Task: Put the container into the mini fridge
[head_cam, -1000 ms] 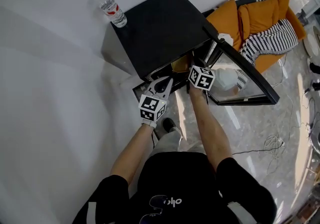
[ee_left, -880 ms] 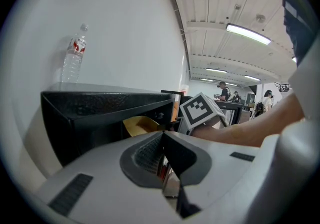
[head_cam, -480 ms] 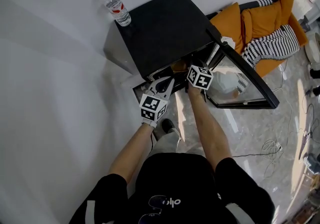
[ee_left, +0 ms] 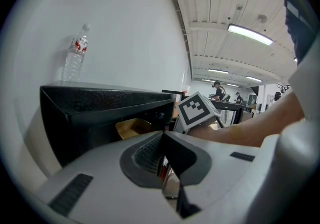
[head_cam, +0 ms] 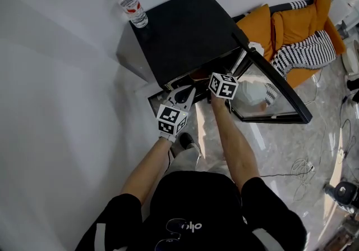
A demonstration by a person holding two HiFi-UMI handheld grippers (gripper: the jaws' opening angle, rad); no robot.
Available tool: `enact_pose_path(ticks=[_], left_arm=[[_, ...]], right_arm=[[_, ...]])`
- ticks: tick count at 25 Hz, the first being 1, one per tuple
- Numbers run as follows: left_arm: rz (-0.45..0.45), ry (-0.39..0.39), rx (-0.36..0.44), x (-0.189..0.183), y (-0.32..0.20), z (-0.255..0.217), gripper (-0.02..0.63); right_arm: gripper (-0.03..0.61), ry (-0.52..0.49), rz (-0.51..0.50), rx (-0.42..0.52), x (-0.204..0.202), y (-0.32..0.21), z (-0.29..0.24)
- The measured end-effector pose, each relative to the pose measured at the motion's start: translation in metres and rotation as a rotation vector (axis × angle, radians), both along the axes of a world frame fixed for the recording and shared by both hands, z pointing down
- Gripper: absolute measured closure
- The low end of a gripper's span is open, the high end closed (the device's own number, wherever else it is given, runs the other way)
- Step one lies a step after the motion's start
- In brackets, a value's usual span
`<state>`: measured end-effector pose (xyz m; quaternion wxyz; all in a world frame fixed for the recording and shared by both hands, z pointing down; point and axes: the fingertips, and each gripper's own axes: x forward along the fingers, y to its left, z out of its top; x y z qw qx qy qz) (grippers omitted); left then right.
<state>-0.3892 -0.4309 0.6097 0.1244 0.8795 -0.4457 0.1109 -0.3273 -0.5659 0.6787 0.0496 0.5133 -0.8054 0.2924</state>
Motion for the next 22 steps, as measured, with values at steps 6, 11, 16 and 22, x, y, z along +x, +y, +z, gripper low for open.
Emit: enact_pose_path(ticks=[6, 11, 16, 22], left_arm=[[-0.001, 0.007, -0.003, 0.004, 0.0, 0.001, 0.606], [-0.004, 0.008, -0.005, 0.006, 0.002, 0.001, 0.606], [-0.021, 0.016, -0.01, 0.01, 0.0, 0.002, 0.606], [-0.054, 0.018, -0.017, 0.016, 0.006, 0.002, 0.606]], right_arm=[[0.485, 0.01, -0.039, 0.016, -0.001, 0.004, -0.004], [0.472, 0.012, -0.056, 0.029, 0.007, 0.014, -0.007], [0.471, 0.011, -0.065, 0.031, 0.02, 0.022, -0.008], [0.471, 0.033, -0.105, 0.051, 0.039, 0.046, -0.018]])
